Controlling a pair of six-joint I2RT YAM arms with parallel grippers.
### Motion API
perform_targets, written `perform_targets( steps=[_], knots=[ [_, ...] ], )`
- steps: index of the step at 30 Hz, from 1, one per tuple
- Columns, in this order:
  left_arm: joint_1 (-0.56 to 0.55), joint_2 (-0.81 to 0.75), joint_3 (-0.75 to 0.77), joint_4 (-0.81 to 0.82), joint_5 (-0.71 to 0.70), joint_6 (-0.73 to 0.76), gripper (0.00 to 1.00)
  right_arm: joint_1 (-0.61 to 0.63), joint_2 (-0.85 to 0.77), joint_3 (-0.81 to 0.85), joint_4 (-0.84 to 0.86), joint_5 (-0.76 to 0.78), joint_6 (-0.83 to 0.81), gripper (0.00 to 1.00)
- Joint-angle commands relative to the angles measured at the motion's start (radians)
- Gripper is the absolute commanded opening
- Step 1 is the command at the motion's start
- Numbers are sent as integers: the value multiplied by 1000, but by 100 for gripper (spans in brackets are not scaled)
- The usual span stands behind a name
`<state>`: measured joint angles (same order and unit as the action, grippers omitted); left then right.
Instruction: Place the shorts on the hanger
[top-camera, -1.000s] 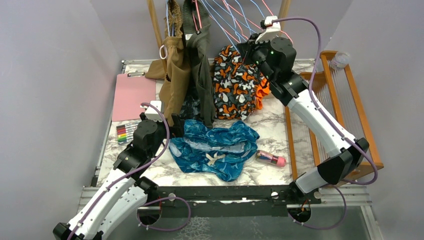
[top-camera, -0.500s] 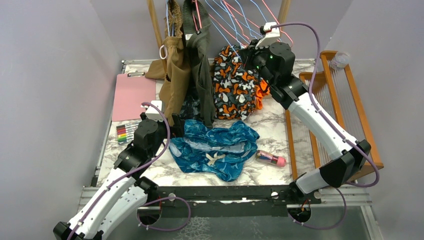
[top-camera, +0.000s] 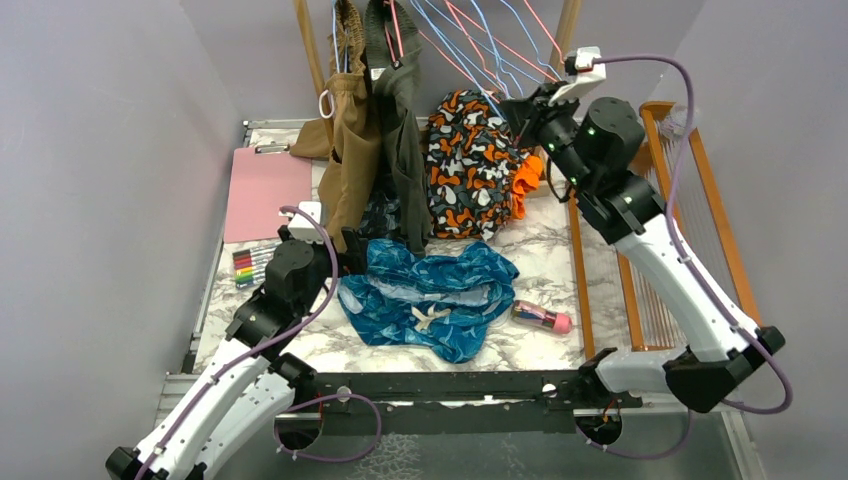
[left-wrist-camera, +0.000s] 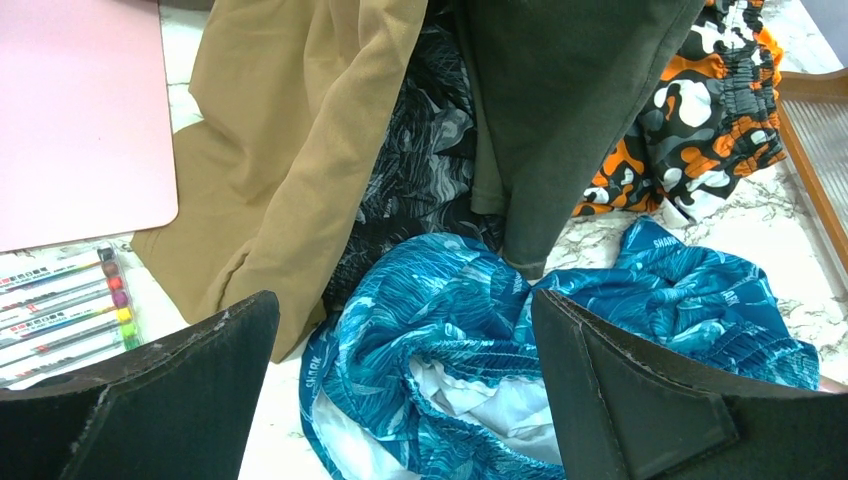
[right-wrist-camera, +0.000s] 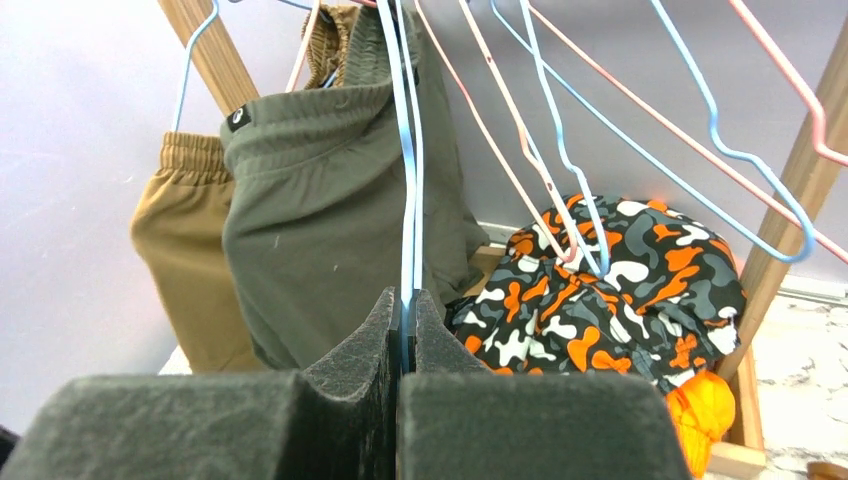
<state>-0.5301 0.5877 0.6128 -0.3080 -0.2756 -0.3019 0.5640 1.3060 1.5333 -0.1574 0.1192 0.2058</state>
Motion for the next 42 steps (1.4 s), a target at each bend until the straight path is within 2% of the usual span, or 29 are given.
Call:
perform_targets(
  steps=[1,12,24,32,37,42],
  knots=[
    [8,-28,10,8,-43,-1,99,9,-77,-30,-95,-36,10,1],
    [9,-144,1,-5,-130,-9,99,8,-314,-110,-356,-28,34,1],
    [8,-207,43,-43,-197,-31,99,9,-499,-47,-666,-62,28,1],
    [9,-124,320,-51,-129,40,99,8,-573,40,-786,-146,-54,1],
    [9,-39,514,-44,-6,89,99,8,-618,52,-818,-236,-81,1],
    [9,27,671,-7,174,133,99,10,-677,23,-797,-362,-104,1]
  ],
)
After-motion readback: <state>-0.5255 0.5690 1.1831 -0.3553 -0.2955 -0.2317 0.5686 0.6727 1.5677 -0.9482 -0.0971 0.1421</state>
